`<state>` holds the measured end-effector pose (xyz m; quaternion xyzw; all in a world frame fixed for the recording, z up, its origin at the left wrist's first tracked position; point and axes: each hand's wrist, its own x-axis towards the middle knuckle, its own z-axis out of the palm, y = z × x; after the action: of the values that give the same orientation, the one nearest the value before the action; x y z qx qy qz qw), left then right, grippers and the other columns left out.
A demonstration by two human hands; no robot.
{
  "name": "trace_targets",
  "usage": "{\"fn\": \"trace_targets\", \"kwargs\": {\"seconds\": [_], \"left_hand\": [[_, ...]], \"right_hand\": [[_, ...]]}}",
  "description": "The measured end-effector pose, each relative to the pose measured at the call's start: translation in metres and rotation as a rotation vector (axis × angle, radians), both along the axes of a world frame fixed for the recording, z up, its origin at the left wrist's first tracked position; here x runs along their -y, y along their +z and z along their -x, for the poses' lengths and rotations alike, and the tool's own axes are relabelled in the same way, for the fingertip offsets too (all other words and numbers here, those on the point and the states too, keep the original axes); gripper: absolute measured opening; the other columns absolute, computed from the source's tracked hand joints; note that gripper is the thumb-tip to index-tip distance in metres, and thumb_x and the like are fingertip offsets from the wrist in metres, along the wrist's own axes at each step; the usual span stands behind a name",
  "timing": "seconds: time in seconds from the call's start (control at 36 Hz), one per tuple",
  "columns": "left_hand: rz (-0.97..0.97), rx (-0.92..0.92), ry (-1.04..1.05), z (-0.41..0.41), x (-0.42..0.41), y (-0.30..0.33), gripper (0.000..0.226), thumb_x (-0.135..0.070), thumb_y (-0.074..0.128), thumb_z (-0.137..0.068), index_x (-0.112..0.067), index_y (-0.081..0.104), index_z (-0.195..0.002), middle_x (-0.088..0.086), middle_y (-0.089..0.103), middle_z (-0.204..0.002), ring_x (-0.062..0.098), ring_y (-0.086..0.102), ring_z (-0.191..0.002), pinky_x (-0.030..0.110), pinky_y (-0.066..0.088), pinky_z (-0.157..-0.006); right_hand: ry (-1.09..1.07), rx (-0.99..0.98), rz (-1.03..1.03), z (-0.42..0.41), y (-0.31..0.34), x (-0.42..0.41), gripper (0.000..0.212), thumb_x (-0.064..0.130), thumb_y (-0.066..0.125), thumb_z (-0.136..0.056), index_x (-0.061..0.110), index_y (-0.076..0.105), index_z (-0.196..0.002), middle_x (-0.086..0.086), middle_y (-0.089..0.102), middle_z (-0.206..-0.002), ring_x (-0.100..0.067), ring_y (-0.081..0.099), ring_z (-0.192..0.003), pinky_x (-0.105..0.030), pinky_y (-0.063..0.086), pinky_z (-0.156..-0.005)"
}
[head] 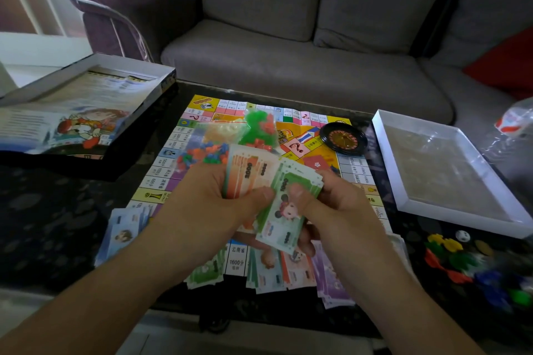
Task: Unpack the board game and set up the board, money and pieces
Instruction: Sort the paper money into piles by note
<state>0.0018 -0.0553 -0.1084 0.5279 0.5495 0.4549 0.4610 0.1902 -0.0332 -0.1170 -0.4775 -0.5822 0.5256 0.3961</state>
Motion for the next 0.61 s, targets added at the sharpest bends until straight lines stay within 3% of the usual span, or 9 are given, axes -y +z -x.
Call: {"fn": "trace_targets", "kwargs": {"seconds": [0.06,0.19,0.31,0.36,0.42,0.5,0.61], "left_hand": [[0.043,0.066,-0.022,0.000,0.000,0.004,0.018,-0.012,0.068,-0.097,-0.009,0.077,-0.081,0.003,0.079,-0.077,0.017,0.078,-0.067,0.026,0.062,-0.056],[0.079,0.162,0.053,0.024,-0.009,0.014,0.016,-0.013,0.064,-0.098,-0.001,0.074,-0.101,0.012,0.080,-0.092,0.029,0.080,-0.083,0.044,0.067,-0.068],[0.085,0.305,0.181,0.051,-0.017,0.025,0.018,-0.009,0.060,-0.100,-0.002,0.069,-0.115,0.015,0.080,-0.098,0.030,0.079,-0.090,0.039,0.066,-0.063],[0.086,0.327,0.202,0.060,-0.017,0.027,0.020,-0.009,0.059,-0.101,-0.004,0.067,-0.119,0.015,0.080,-0.098,0.029,0.080,-0.089,0.037,0.065,-0.061],[0.087,0.329,0.195,0.065,-0.016,0.026,0.020,-0.009,0.059,-0.102,-0.005,0.067,-0.119,0.014,0.080,-0.098,0.028,0.080,-0.089,0.037,0.065,-0.061],[0.098,0.297,0.167,0.067,-0.013,0.025,0.018,-0.010,0.060,-0.102,-0.004,0.071,-0.114,0.013,0.080,-0.097,0.029,0.079,-0.089,0.042,0.066,-0.067],[0.115,0.285,0.125,0.066,-0.009,0.022,0.016,-0.012,0.063,-0.100,-0.006,0.074,-0.109,0.014,0.080,-0.098,0.031,0.079,-0.090,0.044,0.066,-0.068]], "right_hand": [[0.019,-0.032,0.015,-0.002,0.000,-0.002,0.013,0.017,0.061,-0.105,0.021,0.074,-0.105,-0.028,0.069,-0.088,-0.033,0.050,-0.055,-0.038,0.048,-0.051],[0.000,0.001,0.017,-0.003,-0.004,-0.007,0.016,0.013,0.058,-0.107,0.020,0.072,-0.104,-0.028,0.069,-0.088,-0.030,0.052,-0.056,-0.040,0.049,-0.053],[0.064,0.152,0.073,0.009,-0.014,-0.008,0.009,0.014,0.055,-0.108,0.016,0.063,-0.109,-0.027,0.069,-0.094,-0.027,0.058,-0.059,-0.041,0.050,-0.055],[0.125,0.242,0.093,0.021,-0.020,-0.005,0.008,0.015,0.053,-0.108,0.020,0.059,-0.108,-0.021,0.069,-0.092,-0.019,0.060,-0.058,-0.039,0.052,-0.057],[0.186,0.362,0.062,0.036,-0.028,-0.002,0.010,0.021,0.054,-0.108,0.030,0.055,-0.105,-0.005,0.070,-0.091,-0.012,0.064,-0.061,-0.032,0.052,-0.058],[0.245,0.477,0.015,0.057,-0.038,0.000,0.016,0.025,0.057,-0.107,0.039,0.051,-0.114,0.013,0.069,-0.106,-0.002,0.069,-0.079,-0.021,0.053,-0.061],[0.270,0.573,-0.044,0.081,-0.046,0.000,0.021,0.024,0.060,-0.104,0.034,0.048,-0.119,0.010,0.067,-0.107,-0.007,0.067,-0.092,-0.037,0.059,-0.076]]}}
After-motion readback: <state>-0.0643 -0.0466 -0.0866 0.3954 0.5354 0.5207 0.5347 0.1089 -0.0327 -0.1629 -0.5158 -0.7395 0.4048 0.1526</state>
